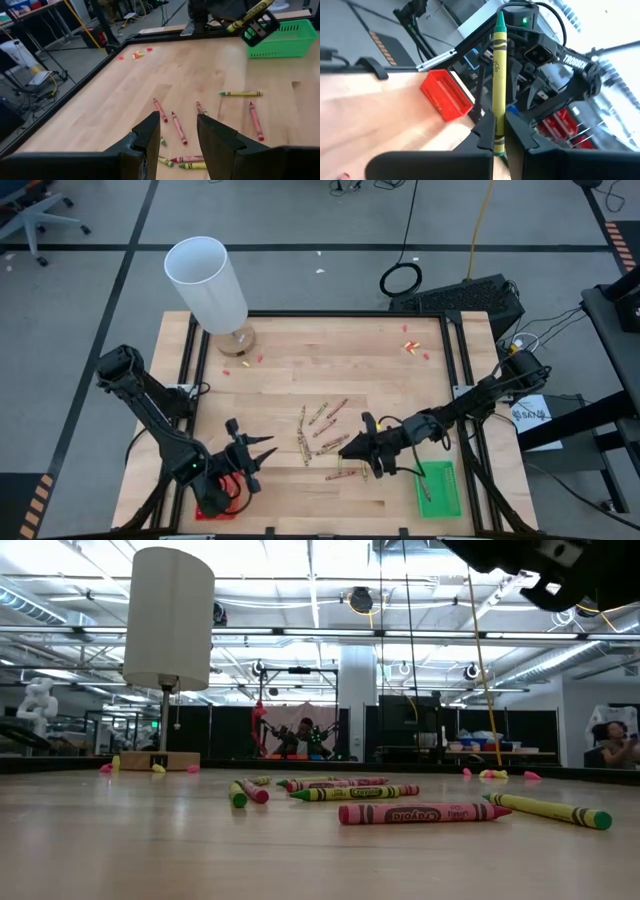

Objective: Sort crayons
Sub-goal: Put the green crayon into the red bin

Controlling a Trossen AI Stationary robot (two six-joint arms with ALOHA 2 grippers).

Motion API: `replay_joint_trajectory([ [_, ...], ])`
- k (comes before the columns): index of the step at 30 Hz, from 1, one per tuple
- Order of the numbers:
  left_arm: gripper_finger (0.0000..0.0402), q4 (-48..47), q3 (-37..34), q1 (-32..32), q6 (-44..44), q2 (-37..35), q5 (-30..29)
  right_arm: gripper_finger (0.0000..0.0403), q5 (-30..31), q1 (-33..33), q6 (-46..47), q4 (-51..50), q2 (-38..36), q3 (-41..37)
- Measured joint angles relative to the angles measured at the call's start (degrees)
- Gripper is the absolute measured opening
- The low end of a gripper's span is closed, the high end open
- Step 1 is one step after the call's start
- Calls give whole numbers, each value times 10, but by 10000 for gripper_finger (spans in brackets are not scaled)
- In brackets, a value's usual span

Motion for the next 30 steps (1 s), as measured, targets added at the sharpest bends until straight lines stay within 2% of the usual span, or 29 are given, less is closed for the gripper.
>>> replay_joint_trajectory([
  [8,130,9,0,4,0,0,2,6,0,0,-59,0,0,0],
  [21,130,30,0,4,4,0,5,6,0,0,-56,0,0,0],
  [30,130,138,0,5,117,0,23,6,0,0,18,0,0,0],
])
